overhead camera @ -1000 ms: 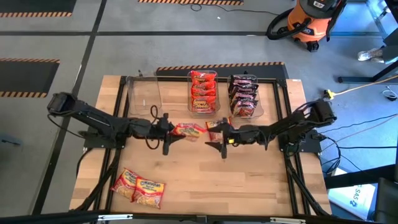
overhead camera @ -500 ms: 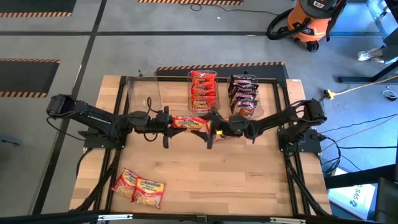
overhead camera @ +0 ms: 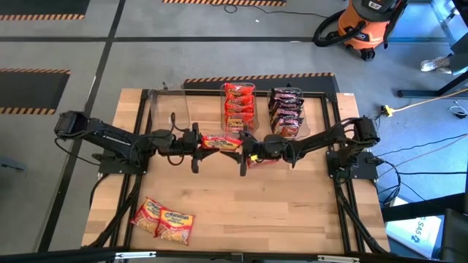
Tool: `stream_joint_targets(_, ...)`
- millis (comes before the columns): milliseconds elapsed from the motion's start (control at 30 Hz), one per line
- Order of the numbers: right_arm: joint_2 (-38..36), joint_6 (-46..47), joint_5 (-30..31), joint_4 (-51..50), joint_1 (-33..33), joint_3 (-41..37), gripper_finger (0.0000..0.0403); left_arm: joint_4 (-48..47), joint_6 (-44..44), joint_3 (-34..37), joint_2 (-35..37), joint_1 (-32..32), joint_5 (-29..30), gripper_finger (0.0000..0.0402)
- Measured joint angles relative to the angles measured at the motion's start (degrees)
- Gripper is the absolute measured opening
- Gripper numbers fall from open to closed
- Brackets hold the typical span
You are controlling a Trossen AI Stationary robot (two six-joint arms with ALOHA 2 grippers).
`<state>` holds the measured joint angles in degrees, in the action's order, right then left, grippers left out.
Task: Sort Maruchan noodles
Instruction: Put the red noodle pack into the left transparent bin
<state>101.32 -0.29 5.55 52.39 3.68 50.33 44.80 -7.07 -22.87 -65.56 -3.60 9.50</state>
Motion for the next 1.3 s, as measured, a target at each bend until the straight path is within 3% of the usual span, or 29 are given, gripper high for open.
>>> stream_joint_targets(100,0.0,-0.17,0.44,-0.74,0.0,0.02,0.0077,-0.38,-1.23,0.0,0.0,0.0,0.24,0.0113)
stream_joint_targets(200,0.0,-0.23,0.97,-0.83,0.02,0.04,0.0076,-0.41,-1.35,0.0,0.0,0.0,0.14,0.0123)
stream_joint_targets(367,0.0,0.45,-3.74,-1.87,-0.13,0.04,0.0099,-2.52,-0.01,-0.17,0.0,-0.02,-2.83,0.0158)
stream_joint_targets(500,-0.08,0.31,-1.87,-4.75,-0.04,0.04,0.0092,-9.84,-0.26,-1.04,1.01,0.0,-2.77,0.0195)
stream_joint_targets(667,-0.57,-0.14,-1.56,-8.05,-0.04,0.04,0.0073,-21.61,-0.22,-3.24,7.24,0.0,-2.09,0.0232)
stream_joint_targets(967,0.03,2.0,-1.91,-16.43,-0.83,0.04,0.0079,-46.96,0.22,-12.25,16.72,2.61,0.29,0.0252)
stream_joint_targets(1100,1.85,2.49,-2.26,-18.08,-0.83,0.02,0.0072,-52.42,0.81,-17.35,14.6,5.28,-0.67,0.0251)
stream_joint_targets(1300,2.99,4.37,-3.2,-18.41,-0.83,0.02,0.0084,-58.68,1.29,-26.18,4.24,8.31,-10.27,0.0249)
